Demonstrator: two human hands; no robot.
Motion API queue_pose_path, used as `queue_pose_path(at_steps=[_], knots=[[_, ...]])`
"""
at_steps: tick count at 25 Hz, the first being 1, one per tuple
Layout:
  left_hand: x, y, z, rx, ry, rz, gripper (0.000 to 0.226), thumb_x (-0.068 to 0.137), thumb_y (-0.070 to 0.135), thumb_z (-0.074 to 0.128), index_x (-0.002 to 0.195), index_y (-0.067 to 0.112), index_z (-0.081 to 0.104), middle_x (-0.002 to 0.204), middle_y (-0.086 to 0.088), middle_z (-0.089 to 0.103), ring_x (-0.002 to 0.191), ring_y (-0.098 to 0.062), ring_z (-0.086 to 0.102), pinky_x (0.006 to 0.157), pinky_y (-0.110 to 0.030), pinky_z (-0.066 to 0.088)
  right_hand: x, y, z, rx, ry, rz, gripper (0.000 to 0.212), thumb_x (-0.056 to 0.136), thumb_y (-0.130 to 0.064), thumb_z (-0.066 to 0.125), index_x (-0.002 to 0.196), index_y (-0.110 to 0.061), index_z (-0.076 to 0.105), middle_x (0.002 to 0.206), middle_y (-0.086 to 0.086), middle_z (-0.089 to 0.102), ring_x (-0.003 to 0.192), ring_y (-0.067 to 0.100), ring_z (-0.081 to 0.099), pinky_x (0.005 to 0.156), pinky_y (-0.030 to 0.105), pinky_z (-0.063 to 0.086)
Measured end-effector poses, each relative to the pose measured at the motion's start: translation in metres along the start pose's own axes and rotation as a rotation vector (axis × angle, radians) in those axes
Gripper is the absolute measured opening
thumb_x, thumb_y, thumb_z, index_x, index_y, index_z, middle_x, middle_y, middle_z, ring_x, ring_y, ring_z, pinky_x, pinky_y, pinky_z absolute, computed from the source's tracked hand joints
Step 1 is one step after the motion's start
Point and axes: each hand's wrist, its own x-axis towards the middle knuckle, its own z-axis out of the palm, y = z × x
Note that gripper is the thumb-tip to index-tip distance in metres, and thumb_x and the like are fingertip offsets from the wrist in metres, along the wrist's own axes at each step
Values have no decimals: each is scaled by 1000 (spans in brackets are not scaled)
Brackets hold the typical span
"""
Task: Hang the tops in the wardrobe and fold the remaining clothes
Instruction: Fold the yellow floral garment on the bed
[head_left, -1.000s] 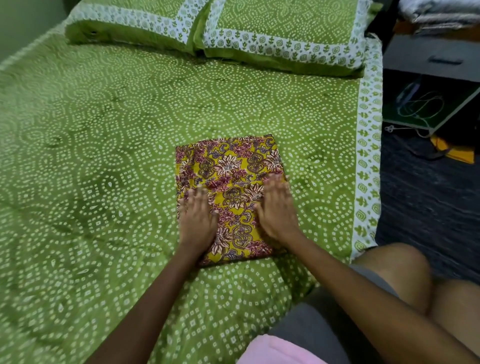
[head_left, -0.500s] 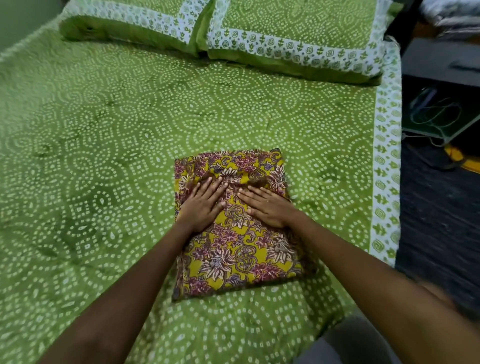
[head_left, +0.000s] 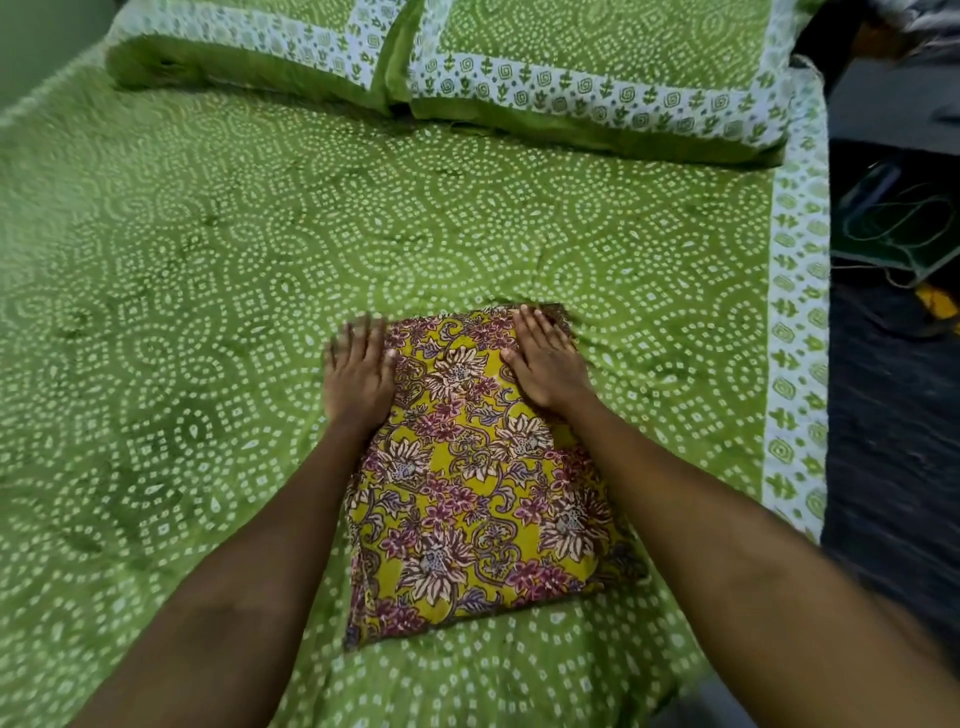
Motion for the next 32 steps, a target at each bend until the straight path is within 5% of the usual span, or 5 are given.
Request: queue_pose_path(at_steps=[7, 13, 18, 22, 32], knots=[[-62, -33, -6, -144, -48, 23, 69, 90, 47, 11, 149, 11, 15, 156, -9, 15, 145, -23, 9, 116, -34, 0, -66, 35, -1, -75, -77, 61, 59, 102, -43, 15, 149, -17, -8, 157, 1, -12, 145, 14, -11, 116, 34, -9], [-135, -26, -43, -576, -79, 183, 56, 93, 18, 30, 147, 11, 20, 154, -5, 15, 143, -22, 16, 116, -34, 13, -139, 47, -35, 540, -78, -4, 65, 97, 0, 36, 150, -28, 10, 154, 0, 18, 141, 17, 16, 113, 35, 19], [-153, -35, -39, -251, -97, 587, 74, 71, -11, 42, 129, 34, 52, 146, 12, 36, 139, -17, 26, 118, -37, 16, -200, 63, -21, -286, -167, -321, 98, 83, -24, 53, 140, -48, -23, 155, -9, -21, 144, 18, -7, 114, 48, 24], [-157, -25, -36, -571, -301, 346, 89, 77, -19, 45, 94, 67, 58, 107, 48, 52, 116, 12, 48, 105, -19, 37, -193, 64, -14, -570, 16, -650, 80, 68, -49, 36, 146, -33, 24, 155, 2, 17, 143, 27, 12, 110, 58, 13], [-144, 5, -78, -1348, -267, -433, 35, 97, 9, 35, 100, -11, 64, 88, -27, 69, 96, -24, 67, 90, -30, 49, -132, -15, -43, 1229, 85, 457, 28, 91, -30, 58, 91, -2, 67, 93, 12, 68, 90, 26, 63, 76, 31, 48]])
